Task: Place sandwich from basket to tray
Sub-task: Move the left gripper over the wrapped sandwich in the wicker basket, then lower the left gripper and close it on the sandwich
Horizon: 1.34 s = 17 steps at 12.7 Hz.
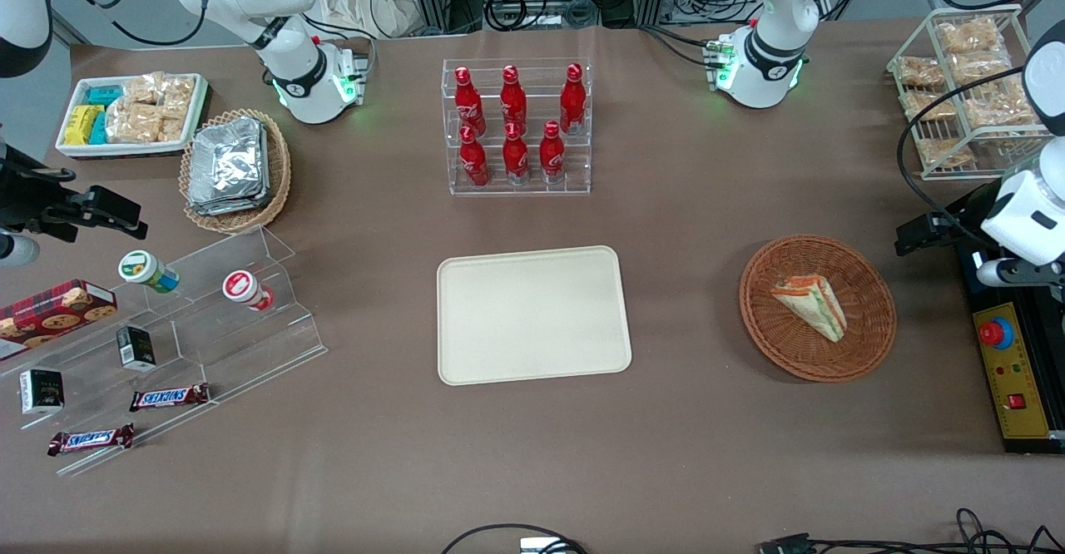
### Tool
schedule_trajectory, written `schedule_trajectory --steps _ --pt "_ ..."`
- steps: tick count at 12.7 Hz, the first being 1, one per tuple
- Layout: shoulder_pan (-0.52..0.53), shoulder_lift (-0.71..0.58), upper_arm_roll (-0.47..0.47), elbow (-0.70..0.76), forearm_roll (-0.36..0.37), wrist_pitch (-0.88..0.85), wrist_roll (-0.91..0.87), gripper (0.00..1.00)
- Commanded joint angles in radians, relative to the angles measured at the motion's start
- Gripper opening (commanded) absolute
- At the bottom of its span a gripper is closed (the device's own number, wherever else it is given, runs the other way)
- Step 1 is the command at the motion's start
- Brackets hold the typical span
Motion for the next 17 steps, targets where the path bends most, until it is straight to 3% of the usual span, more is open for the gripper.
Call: schedule_trajectory --steps 1,4,6,8,11,14,17 --pt "-0.025 0.077 0.017 0.131 -0.020 -0.055 -0.026 1.00" --pt "-0.020 0.142 0.020 0.190 -0.005 -0.102 -0.125 1.00" --pt "-0.017 0.160 0.022 0.169 -0.007 -0.109 -0.425 1.00" --pt "-0.017 0.170 0.022 0.124 -0.007 -0.061 -0.616 1.00" --pt "-0.022 0.185 0.022 -0.042 -0.005 0.134 -0.875 1.00" --pt "-0.022 0.177 0.020 -0.263 -0.003 0.372 -0.907 1.00" --pt "-0.029 0.191 0.019 -0.319 -0.005 0.456 -0.913 1.00"
